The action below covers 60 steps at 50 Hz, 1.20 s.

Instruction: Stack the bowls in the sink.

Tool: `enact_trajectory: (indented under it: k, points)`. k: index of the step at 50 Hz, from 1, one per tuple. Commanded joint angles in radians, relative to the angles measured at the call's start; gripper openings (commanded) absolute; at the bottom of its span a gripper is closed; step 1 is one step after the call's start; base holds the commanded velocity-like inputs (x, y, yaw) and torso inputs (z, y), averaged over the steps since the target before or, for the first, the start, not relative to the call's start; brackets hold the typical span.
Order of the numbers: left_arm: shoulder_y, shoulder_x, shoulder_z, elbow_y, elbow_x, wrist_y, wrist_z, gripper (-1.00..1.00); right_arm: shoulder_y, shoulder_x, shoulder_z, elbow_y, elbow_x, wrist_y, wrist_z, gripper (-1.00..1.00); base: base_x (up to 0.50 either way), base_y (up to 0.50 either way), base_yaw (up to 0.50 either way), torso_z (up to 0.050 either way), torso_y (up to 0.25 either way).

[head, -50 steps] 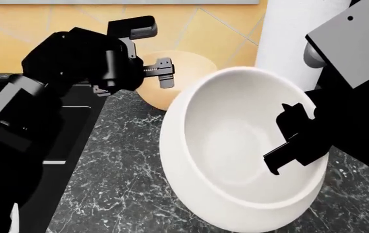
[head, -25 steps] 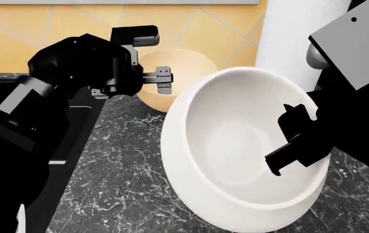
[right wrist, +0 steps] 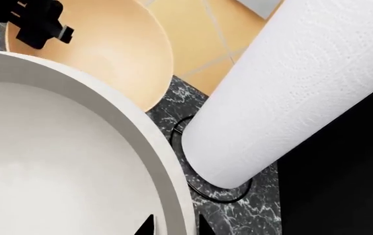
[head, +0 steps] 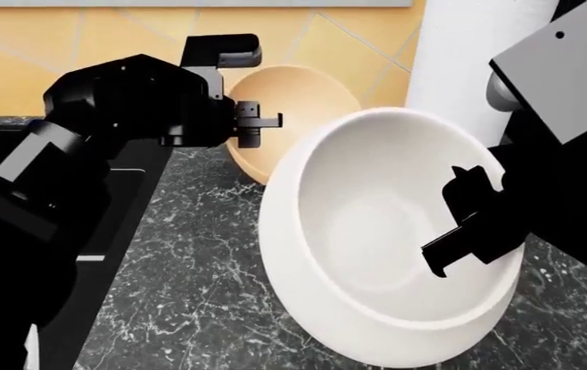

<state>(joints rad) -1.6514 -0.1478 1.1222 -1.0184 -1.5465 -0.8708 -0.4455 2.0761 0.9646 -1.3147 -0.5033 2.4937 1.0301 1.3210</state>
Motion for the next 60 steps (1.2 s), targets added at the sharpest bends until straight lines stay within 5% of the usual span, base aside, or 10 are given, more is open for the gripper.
enact_trajectory:
  k: [1,18,35,60]
  points:
    - [0.023,-0.025,-0.002,0.071,-0.081,0.058,-0.139,-1.00,-0.009,0.007,0.001,-0.004,-0.017,0.000,-0.006,-1.00,0.00,0.00,0.00,0.000,0.000]
    - [-0.034,-0.259,-0.116,0.457,-0.113,0.161,-0.540,-1.00,0.050,0.030,0.021,-0.011,0.036,0.012,0.010,-1.00,0.00,0.00,0.00,0.000,0.000]
    - [-0.100,-0.408,-0.170,0.775,-0.283,0.018,-0.699,-1.00,0.042,0.036,0.036,-0.021,0.012,-0.007,0.016,-1.00,0.00,0.00,0.00,0.000,0.000]
    - [-0.254,-0.659,-0.263,1.095,-0.547,-0.088,-0.981,-1.00,0.009,0.028,0.146,-0.016,-0.278,-0.047,-0.063,-1.00,0.00,0.00,0.00,0.000,0.000]
